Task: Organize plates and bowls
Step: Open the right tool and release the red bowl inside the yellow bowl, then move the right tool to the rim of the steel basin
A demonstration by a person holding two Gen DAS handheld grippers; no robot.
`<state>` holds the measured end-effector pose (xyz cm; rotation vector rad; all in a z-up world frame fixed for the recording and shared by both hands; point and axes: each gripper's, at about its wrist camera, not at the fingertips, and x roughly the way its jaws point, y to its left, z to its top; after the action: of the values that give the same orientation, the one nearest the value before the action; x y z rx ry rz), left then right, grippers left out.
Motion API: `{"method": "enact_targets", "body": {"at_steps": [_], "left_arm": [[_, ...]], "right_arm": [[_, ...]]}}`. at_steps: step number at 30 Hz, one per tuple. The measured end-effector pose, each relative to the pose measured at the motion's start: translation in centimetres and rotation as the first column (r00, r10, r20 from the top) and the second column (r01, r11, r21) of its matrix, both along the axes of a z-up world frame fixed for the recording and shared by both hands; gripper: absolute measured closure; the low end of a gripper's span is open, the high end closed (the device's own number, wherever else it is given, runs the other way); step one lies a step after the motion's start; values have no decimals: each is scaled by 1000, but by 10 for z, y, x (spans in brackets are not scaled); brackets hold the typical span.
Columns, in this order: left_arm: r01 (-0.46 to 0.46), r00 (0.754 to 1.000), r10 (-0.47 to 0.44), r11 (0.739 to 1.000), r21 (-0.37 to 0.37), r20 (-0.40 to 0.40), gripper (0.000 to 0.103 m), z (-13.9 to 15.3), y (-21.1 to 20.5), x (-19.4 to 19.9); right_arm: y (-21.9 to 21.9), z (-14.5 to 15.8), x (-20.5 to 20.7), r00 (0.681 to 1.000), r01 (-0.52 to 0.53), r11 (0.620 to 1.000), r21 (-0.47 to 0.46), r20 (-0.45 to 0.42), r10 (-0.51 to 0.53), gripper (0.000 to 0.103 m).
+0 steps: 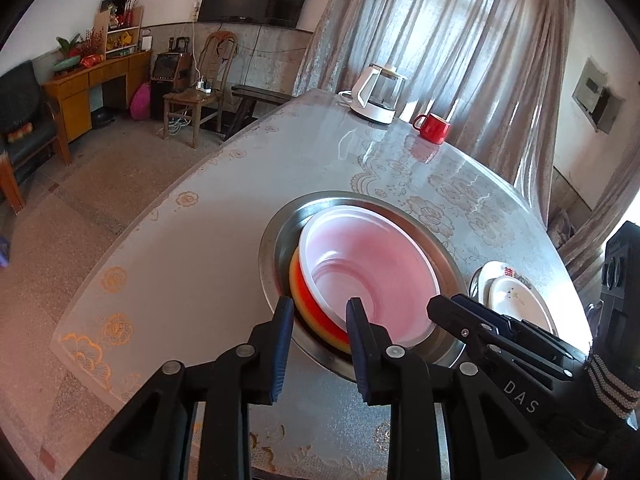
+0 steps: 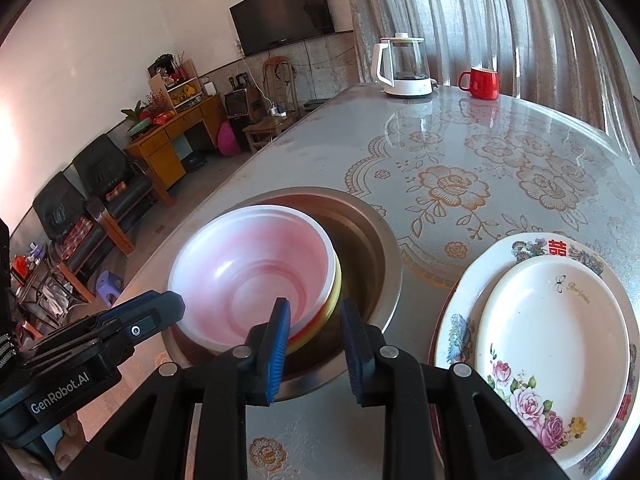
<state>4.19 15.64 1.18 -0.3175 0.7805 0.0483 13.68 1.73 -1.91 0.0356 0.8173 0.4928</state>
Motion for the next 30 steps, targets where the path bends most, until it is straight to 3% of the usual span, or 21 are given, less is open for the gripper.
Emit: {"method": "enact_targets", "body": {"at_steps": [6,9,13,22,30], "left_arm": [[-45,999,44,997,56,12,75,0,3,3],[-49,999,47,992,114,20,75,-1,-1,9],[-36,999,33,990,136,24,75,-4,-5,11],[-28,999,25,991,131,30,70,-6,-3,10],[-40,999,36,993,109,32,68,-8,7,0]], "right_arm": [[-1,1,-5,1000,0,1000,6,9,0,75],[-4,0,-6,1000,3,1000,18,14,-3,75],[-2,1,-6,1000,3,1000,9,19,-3,75],[-1,-1,-7,1000,-8,1000,9,26,8,74],[-12,-1,-4,999,-32,996,79,16,31,70]]}}
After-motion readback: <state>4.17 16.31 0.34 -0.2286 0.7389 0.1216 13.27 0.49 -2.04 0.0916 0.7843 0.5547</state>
